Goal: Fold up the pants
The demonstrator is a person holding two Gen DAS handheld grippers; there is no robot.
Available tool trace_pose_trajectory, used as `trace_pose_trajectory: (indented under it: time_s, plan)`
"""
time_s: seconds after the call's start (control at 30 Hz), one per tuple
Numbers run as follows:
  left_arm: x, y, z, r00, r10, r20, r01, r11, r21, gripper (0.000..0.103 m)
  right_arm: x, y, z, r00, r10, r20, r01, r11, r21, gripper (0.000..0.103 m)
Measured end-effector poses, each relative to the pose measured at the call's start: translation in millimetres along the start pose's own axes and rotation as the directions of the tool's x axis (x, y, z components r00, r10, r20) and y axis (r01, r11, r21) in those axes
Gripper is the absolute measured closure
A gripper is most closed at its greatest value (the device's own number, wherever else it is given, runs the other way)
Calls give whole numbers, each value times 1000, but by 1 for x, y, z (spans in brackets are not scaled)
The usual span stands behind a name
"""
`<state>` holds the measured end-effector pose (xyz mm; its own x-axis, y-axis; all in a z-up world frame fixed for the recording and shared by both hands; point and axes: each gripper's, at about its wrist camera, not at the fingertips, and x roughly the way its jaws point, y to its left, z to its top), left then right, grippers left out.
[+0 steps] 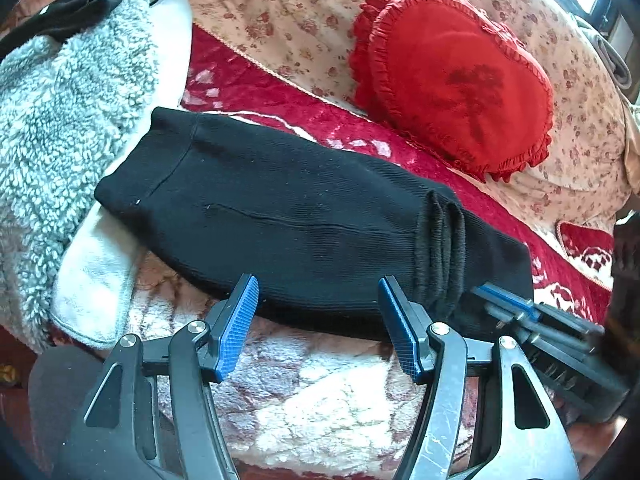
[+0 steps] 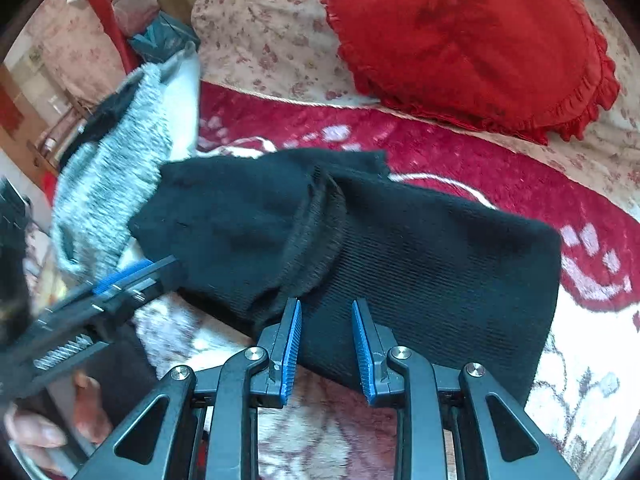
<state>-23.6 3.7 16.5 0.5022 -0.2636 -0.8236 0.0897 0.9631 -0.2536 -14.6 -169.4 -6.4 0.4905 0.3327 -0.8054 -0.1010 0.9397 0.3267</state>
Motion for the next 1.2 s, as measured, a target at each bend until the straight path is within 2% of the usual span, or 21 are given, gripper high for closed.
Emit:
trace_pose_trajectory:
  time_s: [0.23, 0.37, 0.5, 0.6, 0.7, 0.97, 1.03, 1.1, 1.2]
  plan:
    - [3, 10, -5, 1000, -3, -16, 2, 1000, -28, 41, -4, -3, 26, 998, -36, 48, 35, 999, 19, 79]
    - [6, 15, -4, 1000, 4, -24, -5, 999, -44, 41, 15, -5, 37, 998, -60, 18, 60, 998, 11, 79]
    - [8, 23, 0, 999, 12, -31, -14, 998, -67, 41, 31, 1, 44, 999, -42, 12, 42, 999, 0, 78]
    - [6, 31, 3, 1000, 18, -21, -20, 996, -92, 41, 25, 10, 49, 1000, -16, 17, 16, 1000, -16, 79]
    - [4, 37, 5, 1000, 19, -19, -21, 993, -113, 36, 20, 17, 52, 999, -12, 33, 13, 999, -33, 79]
    - [0, 47, 7, 999, 31, -12, -32, 990, -135, 36, 27, 35, 60, 1000, 25, 18, -24, 998, -52, 78]
    - [-1, 52, 7, 999, 31, -11, -32, 988, -149, 36, 30, 43, 64, 998, 59, 17, -58, 996, -64, 76]
    - [-2, 57, 7, 999, 32, -14, -34, 986, -165, 36, 35, 51, 69, 996, 88, 17, -86, 994, -74, 69]
    - [-2, 67, 6, 999, 21, -27, -25, 980, -197, 36, 44, 61, 76, 996, 91, 5, -90, 992, -91, 64]
